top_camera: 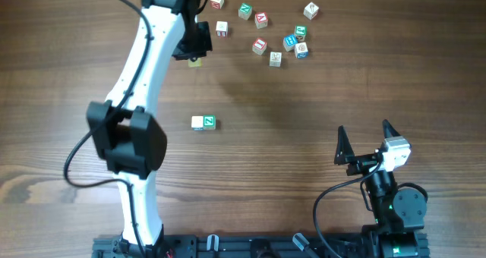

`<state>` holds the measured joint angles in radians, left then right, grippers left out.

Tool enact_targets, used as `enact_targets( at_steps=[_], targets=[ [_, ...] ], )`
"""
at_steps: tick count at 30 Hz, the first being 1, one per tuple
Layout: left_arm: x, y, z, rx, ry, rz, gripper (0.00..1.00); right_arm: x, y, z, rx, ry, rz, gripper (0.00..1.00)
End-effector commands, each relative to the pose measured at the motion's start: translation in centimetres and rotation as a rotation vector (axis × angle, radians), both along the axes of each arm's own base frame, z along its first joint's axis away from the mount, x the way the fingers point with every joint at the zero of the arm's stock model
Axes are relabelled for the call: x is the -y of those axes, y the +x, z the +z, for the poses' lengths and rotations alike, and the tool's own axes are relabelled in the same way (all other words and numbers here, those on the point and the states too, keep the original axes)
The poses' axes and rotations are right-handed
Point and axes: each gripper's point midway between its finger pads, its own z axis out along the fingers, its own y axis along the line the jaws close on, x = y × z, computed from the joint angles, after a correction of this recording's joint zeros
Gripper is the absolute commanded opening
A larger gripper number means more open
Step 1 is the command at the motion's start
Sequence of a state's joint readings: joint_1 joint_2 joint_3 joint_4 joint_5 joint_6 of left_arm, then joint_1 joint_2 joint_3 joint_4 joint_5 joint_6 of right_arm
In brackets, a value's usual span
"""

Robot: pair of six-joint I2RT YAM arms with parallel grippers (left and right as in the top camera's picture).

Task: Form a horizontal line
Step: 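Grasp the green-lettered E block with the left gripper, then carry the E block toward the two-block row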

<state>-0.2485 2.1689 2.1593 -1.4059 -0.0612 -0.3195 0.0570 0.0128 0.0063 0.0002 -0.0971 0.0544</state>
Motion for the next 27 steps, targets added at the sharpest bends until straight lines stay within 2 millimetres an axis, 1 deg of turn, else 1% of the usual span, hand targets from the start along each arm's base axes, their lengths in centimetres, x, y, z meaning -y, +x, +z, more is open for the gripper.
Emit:
enact_targets(
  at_steps=[1, 3, 4, 6, 8, 10, 11, 12, 14, 17, 18, 19, 21, 22, 23, 25, 27],
  targets=[
    [-0.3, -3.8, 2.7, -0.07, -0.03, -0.005, 0.26, -0.1, -0.1, 0.3, 0.014, -0.009, 0.008, 1.0],
    [-0.4, -5.1, 3.7, -0.094, -0.031, -0.007, 0.27, -0.1, -0.1, 0.3, 0.014, -0.009, 0.008, 1.0],
    [-0.4, -6.2, 4.4, -0.109, -0.027, -0.014, 0.27, -0.1, -0.1, 0.3, 0.014, -0.008, 0.008, 1.0],
    [-0.1, -7.7, 5.2, -0.135, -0.019, -0.029, 0.27, -0.1, -0.1, 0.3, 0.014, -0.008, 0.008, 1.0],
    [1.3, -9.2, 5.6, -0.138, -0.015, -0.072, 0.27, -0.1, -0.1, 0.3, 0.014, -0.009, 0.008, 1.0],
    [2.5, -10.4, 5.3, -0.159, -0.005, -0.113, 0.27, -0.1, -0.1, 0.3, 0.014, -0.008, 0.008, 1.0],
    [3.8, -11.6, 4.4, -0.193, 0.011, -0.161, 0.28, -0.1, -0.1, 0.3, 0.014, -0.008, 0.008, 1.0],
    [4.9, -12.0, 3.2, -0.203, 0.02, -0.188, 0.29, -0.1, -0.1, 0.3, 0.014, -0.008, 0.008, 1.0],
    [6.5, -12.4, 0.8, -0.21, 0.025, -0.184, 0.29, -0.1, -0.1, 0.3, 0.014, -0.008, 0.008, 1.0],
    [8.6, -12.6, -2.9, -0.191, 0.019, -0.162, 0.28, -0.1, -0.1, 0.3, 0.014, -0.008, 0.008, 1.0],
    [9.6, -12.3, -4.3, -0.161, 0.004, -0.16, 0.28, -0.1, -0.1, 0.3, 0.014, -0.009, 0.008, 1.0],
    [10.2, -11.9, -5.0, -0.138, -0.008, -0.165, 0.28, -0.1, -0.1, 0.3, 0.014, -0.008, 0.008, 1.0],
    [10.8, -10.7, -6.6, -0.072, -0.013, -0.172, 0.27, -0.1, -0.1, 0.3, 0.014, -0.008, 0.008, 1.0],
    [11.2, -10.1, -8.0, -0.037, -0.032, -0.172, 0.28, -0.1, -0.1, 0.3, 0.014, -0.008, 0.008, 1.0],
    [11.1, -10.0, -8.9, -0.026, -0.033, -0.171, 0.28, -0.1, -0.1, 0.3, 0.014, -0.009, 0.008, 1.0],
    [10.7, -10.2, -10.5, -0.019, -0.023, -0.168, 0.28, -0.1, -0.1, 0.3, 0.014, -0.008, 0.008, 1.0],
    [9.6, -10.3, -11.8, -0.007, 0.024, -0.159, 0.28, -0.1, -0.1, 0.3, 0.014, -0.008, 0.008, 1.0]
  ],
)
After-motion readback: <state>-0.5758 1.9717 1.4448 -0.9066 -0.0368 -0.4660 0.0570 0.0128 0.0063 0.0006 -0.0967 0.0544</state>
